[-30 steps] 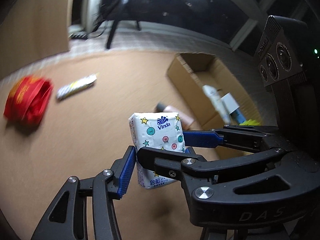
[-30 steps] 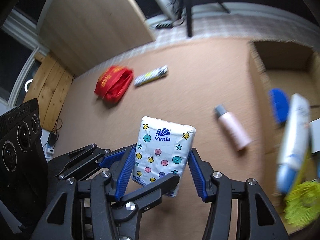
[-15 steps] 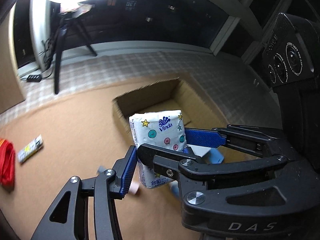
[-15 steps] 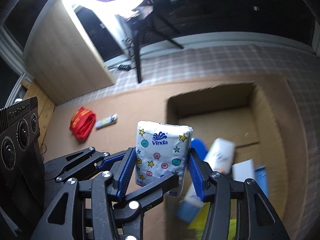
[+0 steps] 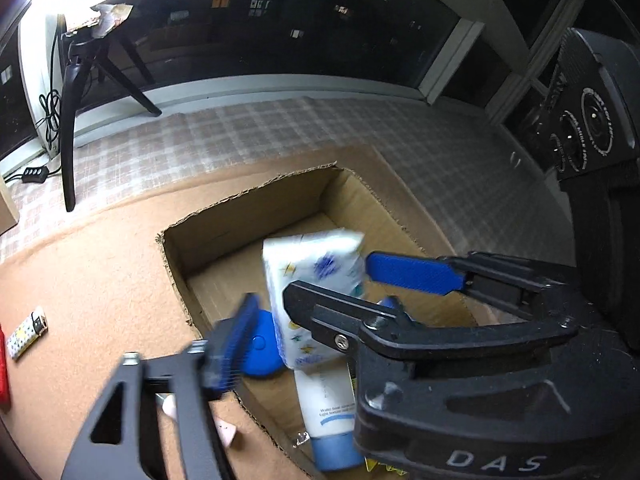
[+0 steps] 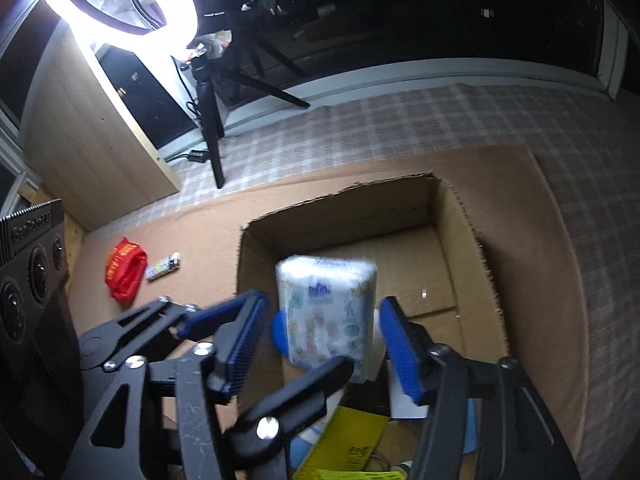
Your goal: Organize objects
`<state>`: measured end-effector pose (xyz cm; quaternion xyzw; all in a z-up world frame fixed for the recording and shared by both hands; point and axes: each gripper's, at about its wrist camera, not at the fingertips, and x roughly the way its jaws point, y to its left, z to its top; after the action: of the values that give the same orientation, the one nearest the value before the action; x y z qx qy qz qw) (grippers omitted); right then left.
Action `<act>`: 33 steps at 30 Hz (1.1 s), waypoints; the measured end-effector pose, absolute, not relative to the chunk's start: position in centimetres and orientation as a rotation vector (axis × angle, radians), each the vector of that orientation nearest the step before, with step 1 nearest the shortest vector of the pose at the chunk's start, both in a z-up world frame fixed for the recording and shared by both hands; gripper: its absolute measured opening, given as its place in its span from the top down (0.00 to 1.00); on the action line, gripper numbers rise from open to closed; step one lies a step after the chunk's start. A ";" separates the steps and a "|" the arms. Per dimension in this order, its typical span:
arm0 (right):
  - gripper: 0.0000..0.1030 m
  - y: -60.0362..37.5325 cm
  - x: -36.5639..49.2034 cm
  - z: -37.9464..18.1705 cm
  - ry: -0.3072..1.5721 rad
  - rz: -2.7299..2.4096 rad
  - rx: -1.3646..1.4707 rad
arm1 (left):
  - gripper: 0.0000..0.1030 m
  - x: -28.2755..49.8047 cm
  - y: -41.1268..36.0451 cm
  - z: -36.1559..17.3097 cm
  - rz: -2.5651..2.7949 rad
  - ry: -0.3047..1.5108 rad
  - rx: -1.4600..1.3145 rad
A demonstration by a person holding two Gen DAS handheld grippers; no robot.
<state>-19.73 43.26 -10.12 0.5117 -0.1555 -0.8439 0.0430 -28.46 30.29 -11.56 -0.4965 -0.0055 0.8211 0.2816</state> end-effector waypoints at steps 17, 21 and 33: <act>0.39 41.5 -18.9 -9.2 -0.518 -2.587 1.534 | 0.27 -27.5 21.5 -10.1 2.321 -0.034 -1.355; 0.40 40.0 -18.3 -9.0 -0.545 -2.558 1.522 | 0.27 -27.5 17.9 -9.5 2.370 -0.042 -1.365; 0.40 33.6 -15.7 -8.9 -0.552 -2.507 1.515 | 0.27 -28.7 4.4 -8.1 2.559 -0.077 -1.439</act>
<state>-15.67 33.60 -8.87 0.5066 -0.1846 -0.8383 0.0805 -28.70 4.35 -8.06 -0.4875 -0.0259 0.8668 0.1020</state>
